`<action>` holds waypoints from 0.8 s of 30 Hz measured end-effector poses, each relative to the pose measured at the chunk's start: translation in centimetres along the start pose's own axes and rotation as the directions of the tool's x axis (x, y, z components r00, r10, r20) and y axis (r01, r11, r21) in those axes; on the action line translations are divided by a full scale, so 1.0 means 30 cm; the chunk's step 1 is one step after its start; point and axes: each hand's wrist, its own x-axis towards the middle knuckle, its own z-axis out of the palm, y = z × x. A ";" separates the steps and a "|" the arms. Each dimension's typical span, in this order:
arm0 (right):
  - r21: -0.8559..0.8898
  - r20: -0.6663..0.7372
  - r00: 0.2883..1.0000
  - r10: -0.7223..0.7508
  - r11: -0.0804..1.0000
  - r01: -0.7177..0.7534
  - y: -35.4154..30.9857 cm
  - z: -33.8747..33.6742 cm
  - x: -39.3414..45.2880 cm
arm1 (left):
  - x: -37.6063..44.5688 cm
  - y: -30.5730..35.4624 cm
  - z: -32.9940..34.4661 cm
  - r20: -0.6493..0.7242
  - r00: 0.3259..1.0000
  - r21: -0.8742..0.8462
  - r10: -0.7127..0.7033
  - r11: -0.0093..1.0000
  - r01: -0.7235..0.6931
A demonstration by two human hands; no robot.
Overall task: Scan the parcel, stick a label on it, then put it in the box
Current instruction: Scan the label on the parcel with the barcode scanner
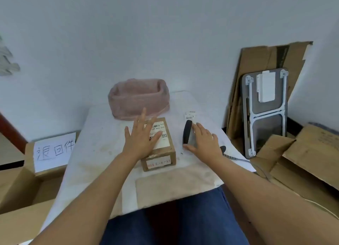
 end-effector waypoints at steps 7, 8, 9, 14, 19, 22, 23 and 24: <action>-0.109 0.060 0.996 0.067 0.992 -0.061 0.068 -0.002 -0.063 | -0.034 -0.019 0.011 -0.019 0.998 0.018 -0.052 0.998 0.052; -0.132 0.059 0.997 0.058 0.990 -0.050 0.064 -0.010 -0.063 | -0.035 -0.024 0.008 -0.025 0.998 0.014 -0.057 0.998 0.057; -0.141 0.073 0.996 0.060 0.989 -0.049 0.061 -0.016 -0.063 | -0.039 -0.027 0.005 -0.029 0.997 0.005 -0.065 0.998 0.065; 0.027 0.146 0.980 0.134 0.990 -0.140 0.004 -0.060 -0.069 | -0.075 -0.049 0.000 -0.041 0.992 -0.035 -0.118 0.993 0.117; 0.566 0.236 0.933 0.272 0.742 -0.360 -0.100 -0.128 -0.013 | -0.084 -0.068 -0.001 -0.033 0.979 -0.142 -0.203 0.970 0.196; 0.828 0.502 0.834 0.230 0.149 -0.540 -0.159 -0.175 -0.002 | -0.089 -0.069 -0.003 -0.011 0.965 -0.218 -0.263 0.942 0.254; 0.830 0.525 0.823 0.218 0.085 -0.552 -0.170 -0.172 -0.003 | -0.093 -0.070 -0.003 0.012 0.961 -0.246 -0.277 0.931 0.271; 0.834 0.526 0.822 0.217 0.061 -0.549 -0.177 -0.160 -0.002 | -0.097 -0.074 -0.003 0.041 0.956 -0.288 -0.290 0.913 0.290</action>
